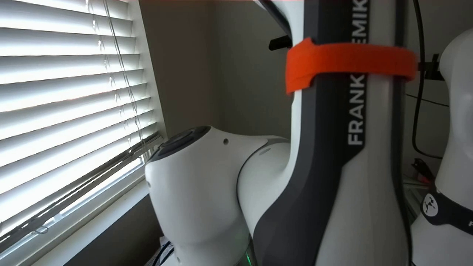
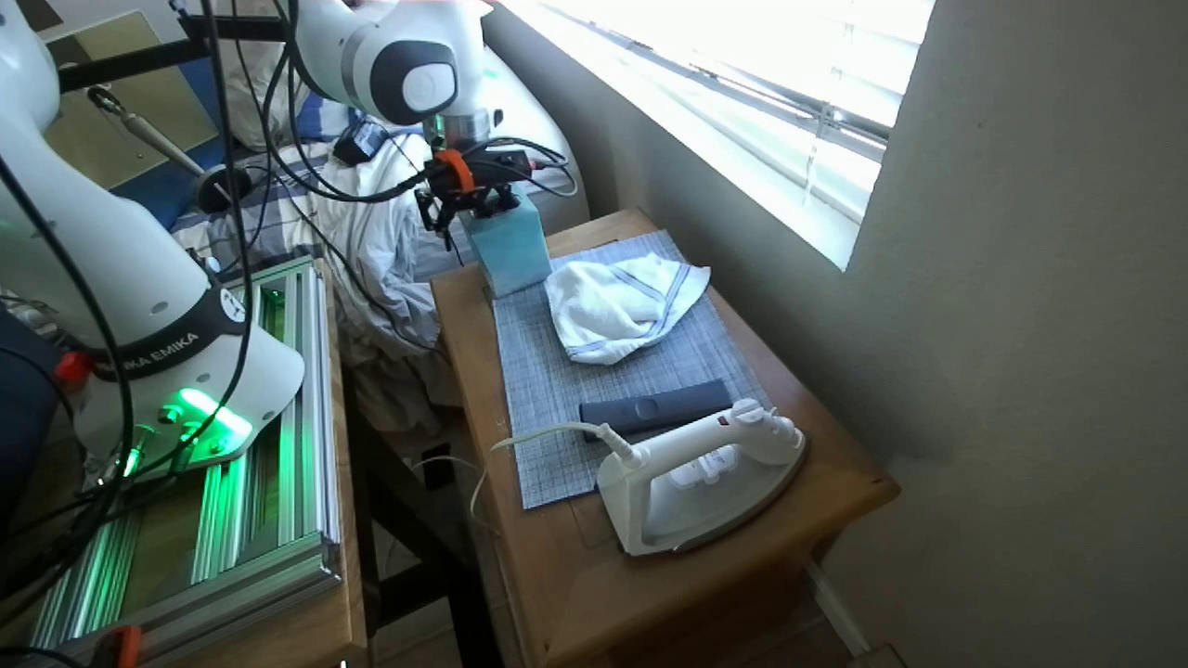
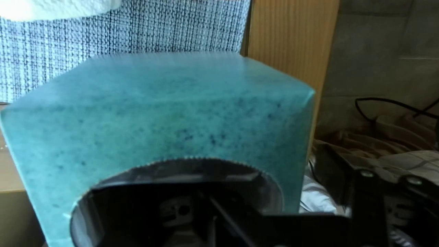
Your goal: Remove the box from the towel
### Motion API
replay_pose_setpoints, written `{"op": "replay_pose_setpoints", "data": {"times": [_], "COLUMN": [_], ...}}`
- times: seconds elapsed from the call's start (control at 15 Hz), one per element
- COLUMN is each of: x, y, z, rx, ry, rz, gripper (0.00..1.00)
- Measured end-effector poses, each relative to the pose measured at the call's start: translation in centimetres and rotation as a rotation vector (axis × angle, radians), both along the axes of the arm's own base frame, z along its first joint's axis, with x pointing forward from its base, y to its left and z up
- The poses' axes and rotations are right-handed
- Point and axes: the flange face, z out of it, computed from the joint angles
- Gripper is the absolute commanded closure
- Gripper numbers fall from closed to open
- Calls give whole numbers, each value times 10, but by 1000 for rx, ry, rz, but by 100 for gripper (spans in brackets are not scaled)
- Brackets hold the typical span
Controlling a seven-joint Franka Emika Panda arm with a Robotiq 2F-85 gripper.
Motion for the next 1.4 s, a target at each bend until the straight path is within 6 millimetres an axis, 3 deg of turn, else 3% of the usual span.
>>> {"op": "replay_pose_setpoints", "data": {"times": [0.73,1.0,1.2,1.4], "x": [-22,0,15,30], "y": [0,6,-14,-43], "z": [53,92,122,137], "rx": [-13,1,-25,-66], "ry": [-148,-286,-378,-410], "rz": [2,-57,-184,-351], "gripper": [0,0,0,0]}}
